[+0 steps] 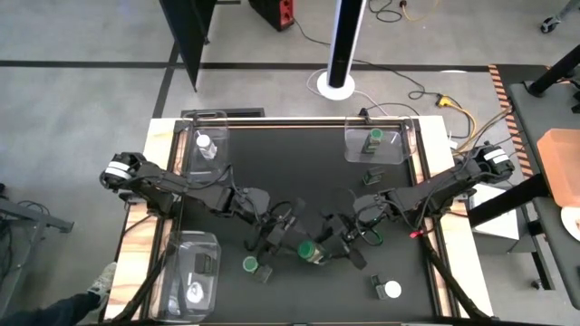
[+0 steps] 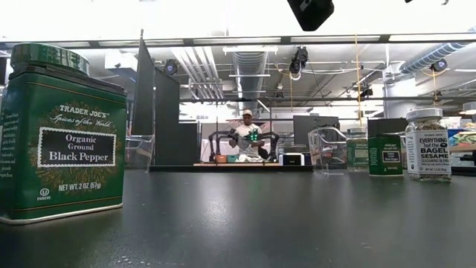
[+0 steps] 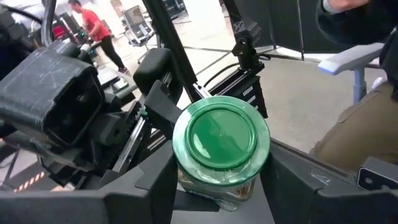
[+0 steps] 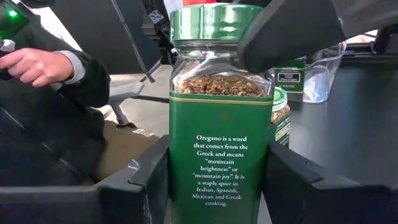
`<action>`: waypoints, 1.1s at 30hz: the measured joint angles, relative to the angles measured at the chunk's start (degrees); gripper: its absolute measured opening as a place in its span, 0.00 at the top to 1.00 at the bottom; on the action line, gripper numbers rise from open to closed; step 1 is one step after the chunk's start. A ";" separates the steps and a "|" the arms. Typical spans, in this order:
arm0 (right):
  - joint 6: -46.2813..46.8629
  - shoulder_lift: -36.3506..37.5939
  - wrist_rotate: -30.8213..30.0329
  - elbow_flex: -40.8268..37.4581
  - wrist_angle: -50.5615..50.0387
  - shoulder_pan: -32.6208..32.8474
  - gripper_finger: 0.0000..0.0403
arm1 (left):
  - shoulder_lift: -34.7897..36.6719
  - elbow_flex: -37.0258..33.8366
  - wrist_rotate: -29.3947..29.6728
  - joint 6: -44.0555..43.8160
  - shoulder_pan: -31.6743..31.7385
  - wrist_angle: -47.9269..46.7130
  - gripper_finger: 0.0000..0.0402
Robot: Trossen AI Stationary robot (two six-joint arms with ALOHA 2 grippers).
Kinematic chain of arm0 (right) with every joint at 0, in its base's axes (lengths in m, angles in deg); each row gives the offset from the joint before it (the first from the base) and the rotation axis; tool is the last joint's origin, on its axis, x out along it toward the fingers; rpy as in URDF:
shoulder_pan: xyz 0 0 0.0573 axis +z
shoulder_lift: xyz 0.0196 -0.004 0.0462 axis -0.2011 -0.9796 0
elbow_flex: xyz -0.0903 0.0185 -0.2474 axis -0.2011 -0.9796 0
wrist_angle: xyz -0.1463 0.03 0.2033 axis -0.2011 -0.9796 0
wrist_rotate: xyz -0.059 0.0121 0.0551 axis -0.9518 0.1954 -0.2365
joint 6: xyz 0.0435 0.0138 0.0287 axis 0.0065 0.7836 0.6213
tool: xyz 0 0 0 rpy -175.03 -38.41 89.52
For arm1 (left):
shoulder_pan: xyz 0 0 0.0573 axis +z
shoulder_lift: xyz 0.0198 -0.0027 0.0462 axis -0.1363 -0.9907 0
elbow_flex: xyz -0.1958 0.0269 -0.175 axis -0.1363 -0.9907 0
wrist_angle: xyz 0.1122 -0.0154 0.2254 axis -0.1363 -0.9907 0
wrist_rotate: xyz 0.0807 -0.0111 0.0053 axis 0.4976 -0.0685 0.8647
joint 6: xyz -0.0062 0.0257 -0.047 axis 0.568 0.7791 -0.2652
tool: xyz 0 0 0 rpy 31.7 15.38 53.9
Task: Sort spices by type
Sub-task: Put the top green seasoning bottle into the top right transparent bin
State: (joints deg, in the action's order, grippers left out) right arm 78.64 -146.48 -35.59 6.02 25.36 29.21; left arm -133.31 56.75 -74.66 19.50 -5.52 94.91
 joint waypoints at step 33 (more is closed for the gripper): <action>-1.91 1.58 -52.18 0.07 -14.57 4.87 0.12 | 5.05 0.31 38.29 -26.04 0.38 -19.80 0.58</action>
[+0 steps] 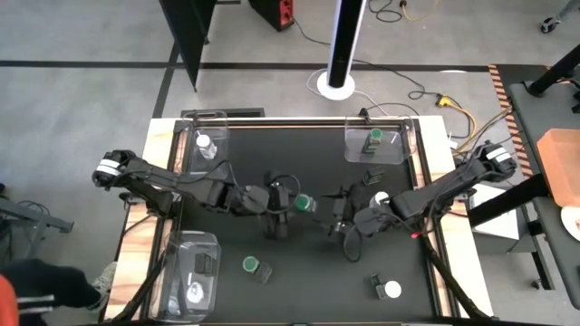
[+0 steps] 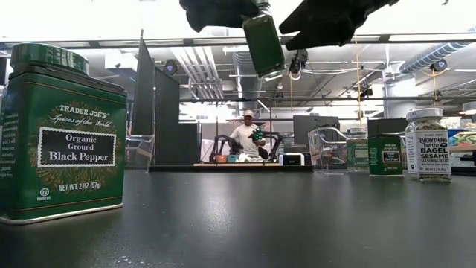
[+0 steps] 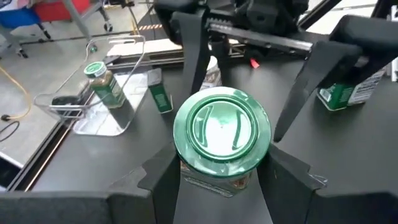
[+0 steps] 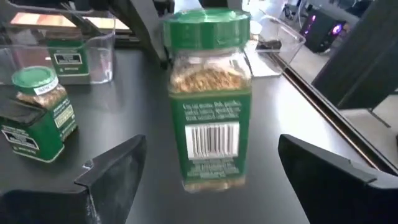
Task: Sort spices by type
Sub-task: Put the top green seasoning bottle into the top right transparent bin
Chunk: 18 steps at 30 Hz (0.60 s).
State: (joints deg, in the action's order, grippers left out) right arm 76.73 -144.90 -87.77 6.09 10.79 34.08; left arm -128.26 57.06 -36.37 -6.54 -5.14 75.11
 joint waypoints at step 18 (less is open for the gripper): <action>-7.45 -2.68 -0.47 0.00 7.63 -0.63 0.51 | -0.17 0.02 -4.67 1.60 -0.07 7.17 0.57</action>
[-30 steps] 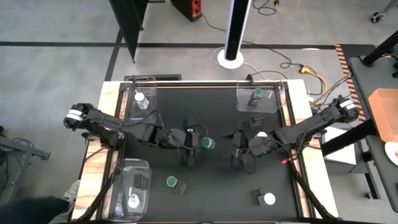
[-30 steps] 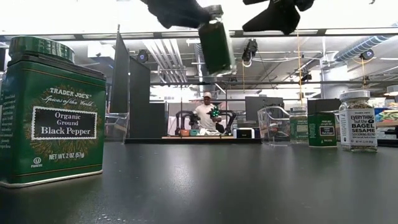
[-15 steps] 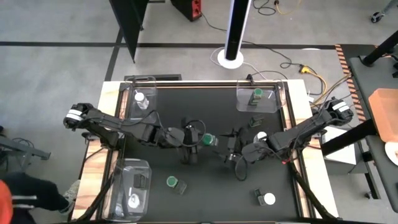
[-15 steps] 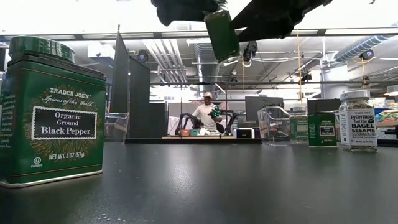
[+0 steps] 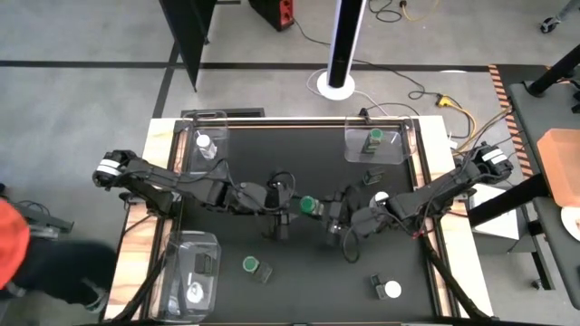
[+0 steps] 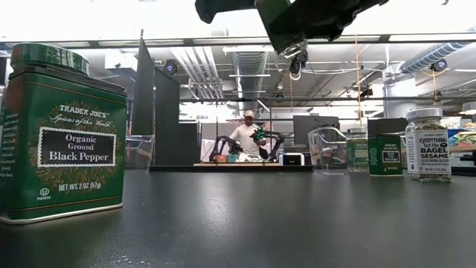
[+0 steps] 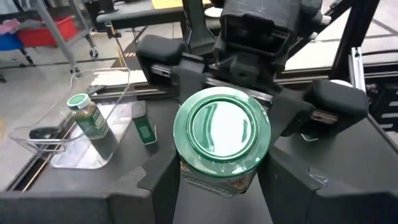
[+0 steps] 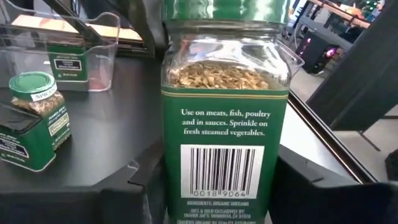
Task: Sort spices by type
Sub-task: Put the top green seasoning bottle into the top right transparent bin
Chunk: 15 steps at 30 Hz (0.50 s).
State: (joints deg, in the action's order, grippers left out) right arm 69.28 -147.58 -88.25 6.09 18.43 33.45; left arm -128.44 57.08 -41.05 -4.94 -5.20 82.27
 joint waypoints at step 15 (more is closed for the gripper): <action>0.49 -0.09 0.75 -2.45 2.29 2.73 0.53 | -1.19 0.04 -12.37 11.93 -0.09 3.19 0.31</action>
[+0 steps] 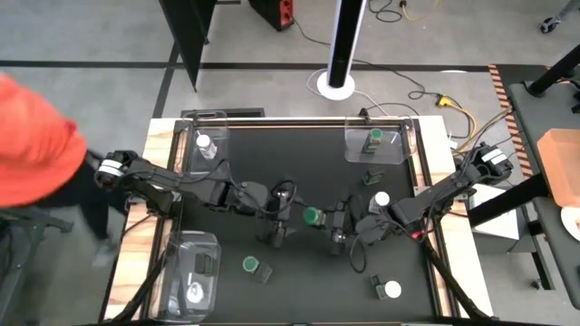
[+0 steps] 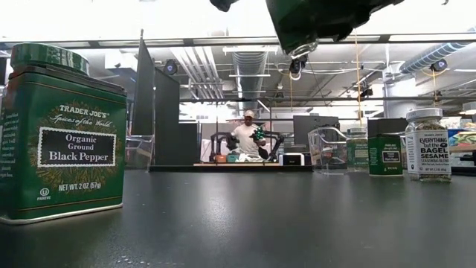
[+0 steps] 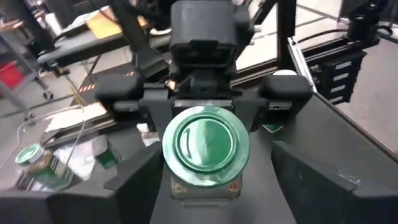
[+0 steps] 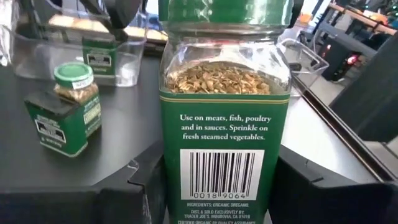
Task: Sort spices by type
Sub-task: Put the top green seasoning bottle into the top right transparent bin
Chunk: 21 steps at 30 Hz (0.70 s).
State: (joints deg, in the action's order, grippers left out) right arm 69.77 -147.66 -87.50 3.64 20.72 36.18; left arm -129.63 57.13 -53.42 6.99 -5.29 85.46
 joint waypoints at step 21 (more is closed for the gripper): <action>-0.61 0.00 0.25 -5.13 8.16 0.46 0.53 | -4.89 0.00 0.68 3.49 0.52 7.86 0.54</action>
State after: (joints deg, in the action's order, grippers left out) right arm 69.16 -147.66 -87.24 -1.50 28.88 36.64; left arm -134.51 57.13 -52.74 10.47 -4.77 93.32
